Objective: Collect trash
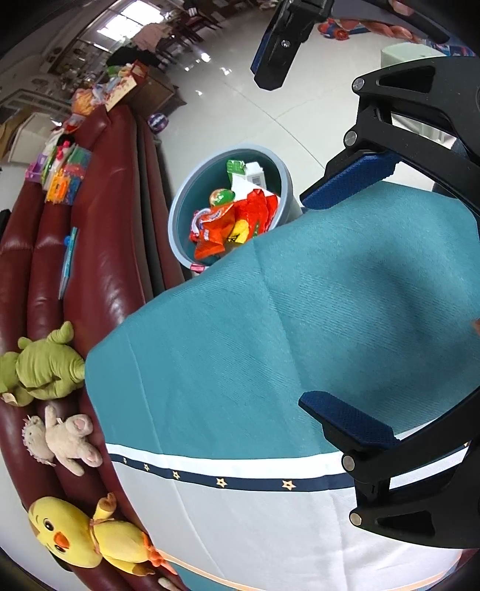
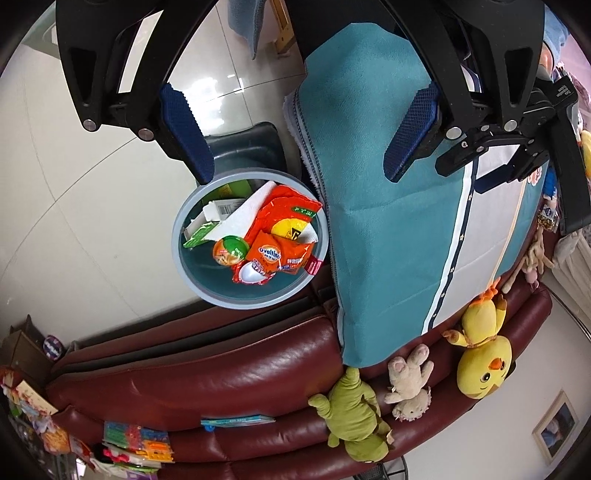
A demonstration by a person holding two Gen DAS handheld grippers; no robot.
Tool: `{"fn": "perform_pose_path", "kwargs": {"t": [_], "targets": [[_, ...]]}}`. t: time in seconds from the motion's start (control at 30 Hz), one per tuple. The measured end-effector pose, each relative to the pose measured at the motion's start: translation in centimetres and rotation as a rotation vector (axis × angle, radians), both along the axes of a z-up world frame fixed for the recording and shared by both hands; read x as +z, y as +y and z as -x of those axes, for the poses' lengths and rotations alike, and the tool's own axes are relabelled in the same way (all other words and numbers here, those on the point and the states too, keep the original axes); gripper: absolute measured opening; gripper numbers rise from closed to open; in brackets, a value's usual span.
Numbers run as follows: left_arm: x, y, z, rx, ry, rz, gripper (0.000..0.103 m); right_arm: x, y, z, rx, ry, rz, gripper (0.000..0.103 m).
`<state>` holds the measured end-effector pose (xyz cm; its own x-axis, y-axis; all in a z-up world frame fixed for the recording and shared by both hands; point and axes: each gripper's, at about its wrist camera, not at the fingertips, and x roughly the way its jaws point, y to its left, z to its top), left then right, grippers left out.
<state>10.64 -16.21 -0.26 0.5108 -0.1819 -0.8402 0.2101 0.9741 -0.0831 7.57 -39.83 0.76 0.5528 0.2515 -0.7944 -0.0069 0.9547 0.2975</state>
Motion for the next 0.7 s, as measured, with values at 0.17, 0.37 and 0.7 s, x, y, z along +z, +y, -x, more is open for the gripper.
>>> {"fn": "perform_pose_path", "kwargs": {"t": [0.17, 0.37, 0.7], "targets": [[-0.4, 0.2, -0.1, 0.011, 0.005, -0.007, 0.099, -1.0, 0.4, 0.0, -0.004, 0.007, 0.022, 0.089], [-1.0, 0.4, -0.2, 0.022, 0.014, -0.01, 0.099, -1.8, 0.5, -0.1, -0.004, 0.023, 0.015, 0.089], [-1.7, 0.5, -0.1, 0.055, 0.007, -0.033, 0.099, -3.2, -0.2, -0.4, -0.038, 0.04, 0.034, 0.089]]}}
